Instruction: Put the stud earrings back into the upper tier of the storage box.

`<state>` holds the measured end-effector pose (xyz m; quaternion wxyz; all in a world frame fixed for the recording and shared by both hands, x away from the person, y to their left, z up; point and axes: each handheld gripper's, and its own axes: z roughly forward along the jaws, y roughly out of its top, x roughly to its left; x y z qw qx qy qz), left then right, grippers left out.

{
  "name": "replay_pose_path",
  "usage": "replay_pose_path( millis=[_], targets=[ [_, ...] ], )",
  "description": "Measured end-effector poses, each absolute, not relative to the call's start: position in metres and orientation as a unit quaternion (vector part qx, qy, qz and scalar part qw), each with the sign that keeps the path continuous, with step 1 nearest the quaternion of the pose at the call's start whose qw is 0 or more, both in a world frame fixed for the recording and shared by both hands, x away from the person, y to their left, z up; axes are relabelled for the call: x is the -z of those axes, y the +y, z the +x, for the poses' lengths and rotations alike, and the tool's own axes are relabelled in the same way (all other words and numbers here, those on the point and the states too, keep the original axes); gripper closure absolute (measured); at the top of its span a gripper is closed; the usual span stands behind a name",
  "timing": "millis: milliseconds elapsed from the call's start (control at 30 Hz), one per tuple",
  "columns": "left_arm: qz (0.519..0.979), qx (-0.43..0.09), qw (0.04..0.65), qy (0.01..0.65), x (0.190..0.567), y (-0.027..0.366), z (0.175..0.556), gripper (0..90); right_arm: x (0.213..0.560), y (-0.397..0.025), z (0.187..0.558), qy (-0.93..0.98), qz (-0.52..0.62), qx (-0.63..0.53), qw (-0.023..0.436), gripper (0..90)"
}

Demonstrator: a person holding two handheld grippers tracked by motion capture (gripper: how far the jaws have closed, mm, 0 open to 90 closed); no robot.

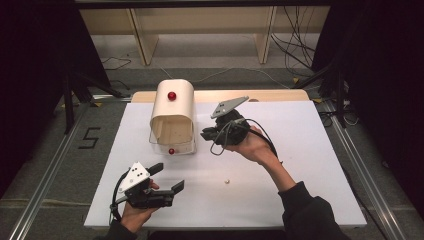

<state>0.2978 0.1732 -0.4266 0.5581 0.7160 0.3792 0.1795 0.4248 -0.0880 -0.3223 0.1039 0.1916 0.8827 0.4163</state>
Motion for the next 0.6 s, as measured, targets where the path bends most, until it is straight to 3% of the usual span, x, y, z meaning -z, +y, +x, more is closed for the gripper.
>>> replay_pose_path(
  millis=[600],
  targets=[
    [0.715, -0.178, 0.561, 0.378, 0.426, 0.173, 0.298, 6.4, 0.313, -0.045, 0.432, 0.886, 0.174, -0.418, 0.100, 81.0]
  ],
)
